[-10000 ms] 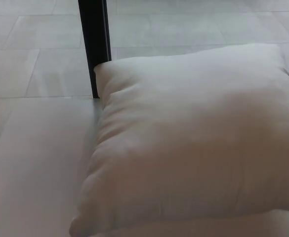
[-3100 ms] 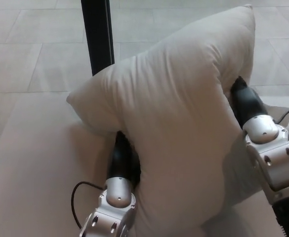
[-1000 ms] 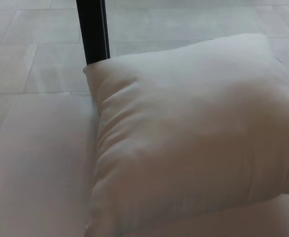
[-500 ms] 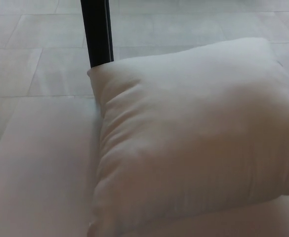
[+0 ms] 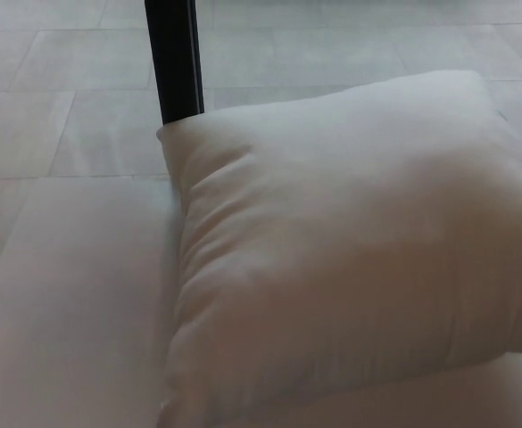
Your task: The robot uses its left hand to press on the left side of the pillow kept in the middle of the desk and uses its right hand to lift up and the right side of the pillow and turn it over
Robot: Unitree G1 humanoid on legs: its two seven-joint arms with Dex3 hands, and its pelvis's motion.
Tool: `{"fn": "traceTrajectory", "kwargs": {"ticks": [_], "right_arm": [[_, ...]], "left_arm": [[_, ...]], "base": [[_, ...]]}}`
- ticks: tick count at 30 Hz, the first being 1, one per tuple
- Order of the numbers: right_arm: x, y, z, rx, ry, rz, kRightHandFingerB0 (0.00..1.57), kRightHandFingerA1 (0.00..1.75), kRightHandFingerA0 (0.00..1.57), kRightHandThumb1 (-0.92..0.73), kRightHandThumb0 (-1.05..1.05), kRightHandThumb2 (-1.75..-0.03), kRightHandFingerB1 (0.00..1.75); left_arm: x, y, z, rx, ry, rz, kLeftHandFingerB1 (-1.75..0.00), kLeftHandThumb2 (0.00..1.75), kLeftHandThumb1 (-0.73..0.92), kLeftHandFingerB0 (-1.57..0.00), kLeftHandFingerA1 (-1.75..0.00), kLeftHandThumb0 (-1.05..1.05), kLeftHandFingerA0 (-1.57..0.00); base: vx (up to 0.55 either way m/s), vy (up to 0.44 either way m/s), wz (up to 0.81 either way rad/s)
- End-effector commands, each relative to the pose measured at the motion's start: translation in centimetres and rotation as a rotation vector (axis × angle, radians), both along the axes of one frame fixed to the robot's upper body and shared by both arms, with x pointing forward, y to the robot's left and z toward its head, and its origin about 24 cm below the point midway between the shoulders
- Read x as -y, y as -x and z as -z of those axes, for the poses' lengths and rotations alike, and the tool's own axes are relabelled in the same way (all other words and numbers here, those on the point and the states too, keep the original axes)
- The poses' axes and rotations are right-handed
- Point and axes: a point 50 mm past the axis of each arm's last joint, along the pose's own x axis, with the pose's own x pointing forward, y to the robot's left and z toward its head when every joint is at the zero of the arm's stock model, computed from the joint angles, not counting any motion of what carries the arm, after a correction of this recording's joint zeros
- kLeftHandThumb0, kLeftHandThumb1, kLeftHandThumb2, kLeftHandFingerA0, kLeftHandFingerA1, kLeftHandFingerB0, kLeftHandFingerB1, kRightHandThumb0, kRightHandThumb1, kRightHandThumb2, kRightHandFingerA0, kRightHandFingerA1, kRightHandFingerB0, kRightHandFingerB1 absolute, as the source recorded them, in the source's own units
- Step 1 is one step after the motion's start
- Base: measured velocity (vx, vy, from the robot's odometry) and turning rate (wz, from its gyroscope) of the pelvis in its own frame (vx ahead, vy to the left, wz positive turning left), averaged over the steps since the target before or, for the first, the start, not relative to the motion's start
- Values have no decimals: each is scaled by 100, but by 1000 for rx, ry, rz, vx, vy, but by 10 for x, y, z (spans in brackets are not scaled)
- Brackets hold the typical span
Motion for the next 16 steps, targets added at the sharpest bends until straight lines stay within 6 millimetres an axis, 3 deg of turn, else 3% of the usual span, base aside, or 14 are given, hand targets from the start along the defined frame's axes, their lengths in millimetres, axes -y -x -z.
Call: {"fn": "traceTrajectory", "kwargs": {"ticks": [1, 2, 3, 4, 5, 7, 8, 9, 10, 11, 12, 13, 14, 16], "right_arm": [[3, -1, -4, -39, 89, -112, 0, 94, 41, -45, -87, -90, 64], [3, -2, -5, -27, 87, -117, 0, 94, 41, -45, -87, -90, 64], [2, -2, -3, -10, 84, -94, 0, 94, 40, -44, -87, -89, 61], [2, -3, -2, -7, 83, -86, 0, 80, 19, -43, -84, -89, 58], [2, -3, -2, -10, 84, -85, 0, 106, 10, -65, -76, -59, 56], [2, -5, -1, -2, 87, -80, 0, 106, 10, -65, -76, -59, 56], [1, -6, 0, -3, 82, -96, 0, 117, 15, -64, -78, -60, 62], [1, -6, 0, -3, 82, -96, 0, 117, 15, -64, -78, -60, 62], [1, -6, -1, -6, 68, -120, 0, 103, 14, -67, -78, -57, 57], [1, -6, 0, -17, 70, -117, 0, 100, 14, -66, -78, -57, 62], [2, -7, 0, -28, 71, -118, 0, 106, 9, -64, -77, -59, 57], [1, -6, -1, -22, 71, -134, 0, 107, 17, -68, -78, -57, 60], [0, -6, -1, -9, 64, -158, 0, 76, 11, -43, -80, -91, 58], [0, -6, -1, -8, 63, -158, 0, 76, 11, -43, -80, -91, 58]], "left_arm": [[1, -6, 0, 35, -45, 120, -74, 92, 37, -24, -80, -78, -59], [1, -8, 1, 33, -46, 126, -74, 92, 37, -24, -80, -78, -59], [1, -8, 2, 25, -58, 100, -80, 80, 35, -25, -77, -84, -44], [1, -8, 3, 19, -63, 93, -79, 79, 35, -21, -77, -84, -36], [1, -8, 3, 14, -66, 101, -95, 55, 53, -18, -83, -85, -31], [1, -15, 5, 18, -69, 118, -95, 55, 53, -18, -83, -85, -31], [1, -15, 4, 41, -50, 117, -98, 55, 50, -23, -87, -85, -20], [1, -15, 4, 41, -50, 117, -98, 55, 50, -23, -87, -85, -20], [1, -14, 3, 48, -48, 125, -71, 87, 13, -27, -66, -41, -21], [1, -14, 3, 39, -52, 139, -100, 55, 51, -25, -87, -86, -24], [1, -14, 2, 31, -45, 163, -104, 56, 51, -24, -90, -87, -19], [1, -14, 3, 27, -46, 167, -94, 56, 52, -26, -85, -85, -24], [2, -14, 3, 21, -51, 168, -92, 56, 52, -29, -84, -85, -25], [2, -14, 4, 21, -51, 168, -92, 56, 52, -29, -84, -85, -25]], "base": [[0, 0, 0], [0, 0, 0], [0, 0, 0], [0, 0, 0], [0, 0, 0], [0, 0, 0], [0, 0, 0], [0, 0, 0], [0, 0, 0], [0, 0, 0], [0, 0, 0], [0, 0, 0], [0, 0, 0], [0, 0, 0]]}}
